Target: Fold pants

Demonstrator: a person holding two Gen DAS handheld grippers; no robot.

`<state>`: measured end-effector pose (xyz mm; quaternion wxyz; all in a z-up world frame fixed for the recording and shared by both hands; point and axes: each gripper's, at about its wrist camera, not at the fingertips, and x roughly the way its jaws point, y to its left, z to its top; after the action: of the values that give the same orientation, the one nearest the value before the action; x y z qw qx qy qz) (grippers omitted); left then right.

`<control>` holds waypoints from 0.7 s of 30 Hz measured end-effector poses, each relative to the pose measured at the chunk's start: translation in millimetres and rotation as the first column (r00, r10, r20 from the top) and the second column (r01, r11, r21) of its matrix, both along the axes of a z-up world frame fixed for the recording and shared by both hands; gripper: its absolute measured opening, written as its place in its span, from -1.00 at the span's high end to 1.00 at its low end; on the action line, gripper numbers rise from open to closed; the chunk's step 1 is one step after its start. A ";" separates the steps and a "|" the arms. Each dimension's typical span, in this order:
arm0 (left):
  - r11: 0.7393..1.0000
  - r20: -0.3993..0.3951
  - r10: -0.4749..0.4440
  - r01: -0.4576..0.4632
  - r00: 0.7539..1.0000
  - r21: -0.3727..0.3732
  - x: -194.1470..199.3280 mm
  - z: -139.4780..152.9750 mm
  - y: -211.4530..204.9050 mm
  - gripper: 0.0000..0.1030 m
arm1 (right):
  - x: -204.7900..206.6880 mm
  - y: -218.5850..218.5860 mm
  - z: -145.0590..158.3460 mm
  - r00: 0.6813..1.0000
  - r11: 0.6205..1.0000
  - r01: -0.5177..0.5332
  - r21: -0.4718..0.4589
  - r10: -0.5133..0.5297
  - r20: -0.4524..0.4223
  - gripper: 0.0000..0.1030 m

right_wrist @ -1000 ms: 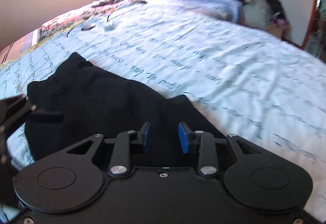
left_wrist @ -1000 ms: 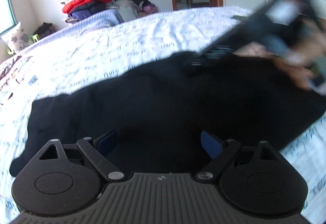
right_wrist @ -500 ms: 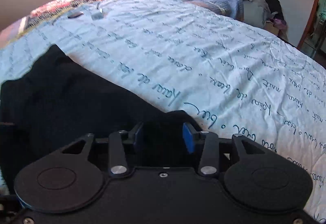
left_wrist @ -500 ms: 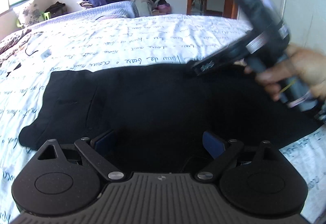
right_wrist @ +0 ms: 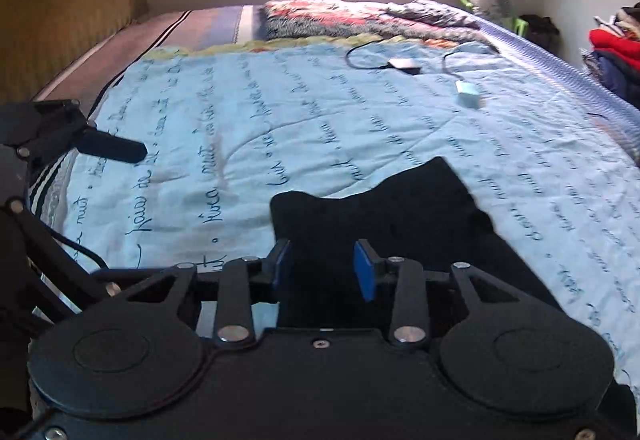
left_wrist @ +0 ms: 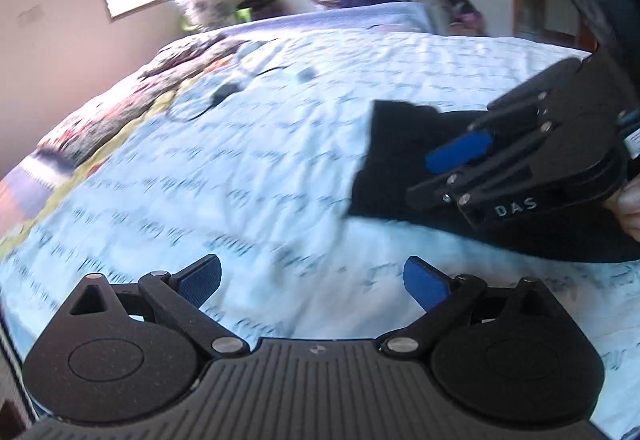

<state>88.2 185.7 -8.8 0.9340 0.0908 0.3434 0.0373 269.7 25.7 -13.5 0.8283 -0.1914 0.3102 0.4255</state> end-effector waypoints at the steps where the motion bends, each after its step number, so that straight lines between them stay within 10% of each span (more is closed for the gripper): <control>1: 1.000 -0.002 0.015 -0.015 1.000 -0.009 -2.9 1.0 3.9 -0.92 | 6.9 8.1 -7.1 1.000 1.000 0.009 -0.026 -0.009 -0.005 0.32; 21: 0.980 0.091 -0.172 0.179 0.981 -0.080 17.9 15.1 -39.5 -0.93 | 69.3 -30.8 14.3 0.952 0.946 0.300 0.119 -0.290 -0.095 0.23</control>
<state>106.1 146.1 6.3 0.9504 0.0778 0.2959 -0.0568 339.0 -5.2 0.8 0.8811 -0.0713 0.3378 0.3233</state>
